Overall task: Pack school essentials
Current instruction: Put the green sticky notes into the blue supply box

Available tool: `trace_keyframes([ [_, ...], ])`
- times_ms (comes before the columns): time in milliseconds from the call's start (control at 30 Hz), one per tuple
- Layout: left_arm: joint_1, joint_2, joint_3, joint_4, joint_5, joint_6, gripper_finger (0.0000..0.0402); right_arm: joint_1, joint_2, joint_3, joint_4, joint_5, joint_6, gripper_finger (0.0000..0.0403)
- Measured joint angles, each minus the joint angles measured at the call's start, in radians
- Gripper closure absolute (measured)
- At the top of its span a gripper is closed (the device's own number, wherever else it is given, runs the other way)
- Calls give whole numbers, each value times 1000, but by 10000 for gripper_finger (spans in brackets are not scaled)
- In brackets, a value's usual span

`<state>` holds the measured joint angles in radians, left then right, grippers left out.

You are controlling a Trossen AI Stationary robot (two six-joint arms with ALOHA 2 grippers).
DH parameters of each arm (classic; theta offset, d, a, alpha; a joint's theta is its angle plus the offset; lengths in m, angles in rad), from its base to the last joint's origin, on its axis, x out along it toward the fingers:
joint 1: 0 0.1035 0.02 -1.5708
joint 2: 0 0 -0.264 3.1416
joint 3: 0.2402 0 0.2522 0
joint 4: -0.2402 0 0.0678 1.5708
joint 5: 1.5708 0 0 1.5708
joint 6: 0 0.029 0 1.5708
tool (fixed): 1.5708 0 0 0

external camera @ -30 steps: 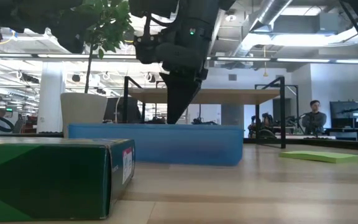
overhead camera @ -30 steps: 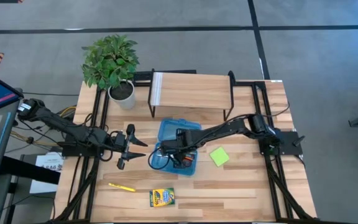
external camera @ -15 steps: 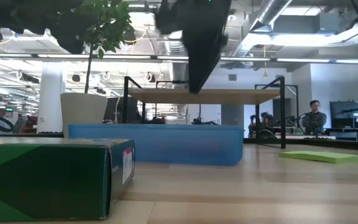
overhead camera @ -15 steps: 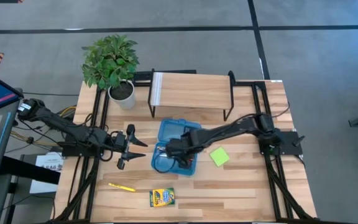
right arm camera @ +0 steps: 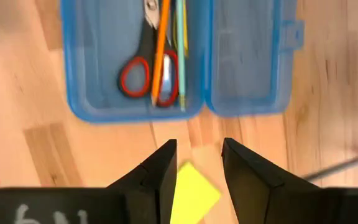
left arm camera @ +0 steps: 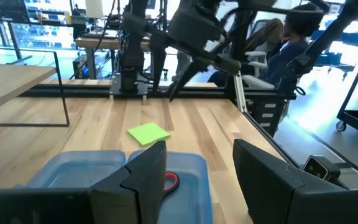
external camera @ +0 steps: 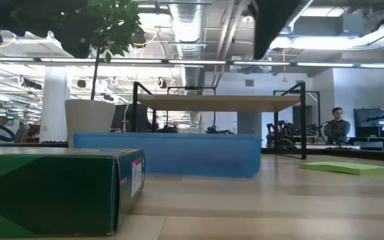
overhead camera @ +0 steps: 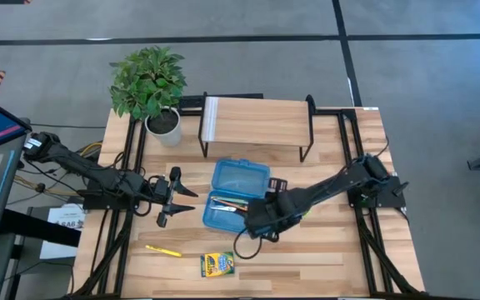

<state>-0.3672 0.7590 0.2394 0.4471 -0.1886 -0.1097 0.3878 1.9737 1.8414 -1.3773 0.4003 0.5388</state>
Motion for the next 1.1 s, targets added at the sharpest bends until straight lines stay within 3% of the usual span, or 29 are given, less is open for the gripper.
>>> trace_keyframes([
  [133, 0, 0, 0, -1, 1, -3, 228, 0, -109, -150, 80, 2, 58, 260],
  [333, 0, 0, 0, -3, 1, -3, 228, -11, -349, -514, 301, -2, 198, 258],
  [533, 0, 0, 0, -1, -2, -2, 228, -16, -495, -794, 439, -59, 384, 216],
  [667, 0, 0, 0, 3, -3, -1, 228, -14, -493, -869, 495, -131, 443, 153],
  [933, 0, 0, 0, 11, -3, 0, 228, -43, -383, -881, 509, -178, 543, 19],
  [1100, 0, 0, 0, 6, -1, -1, 228, -71, -315, -881, 585, -244, 510, 18],
])
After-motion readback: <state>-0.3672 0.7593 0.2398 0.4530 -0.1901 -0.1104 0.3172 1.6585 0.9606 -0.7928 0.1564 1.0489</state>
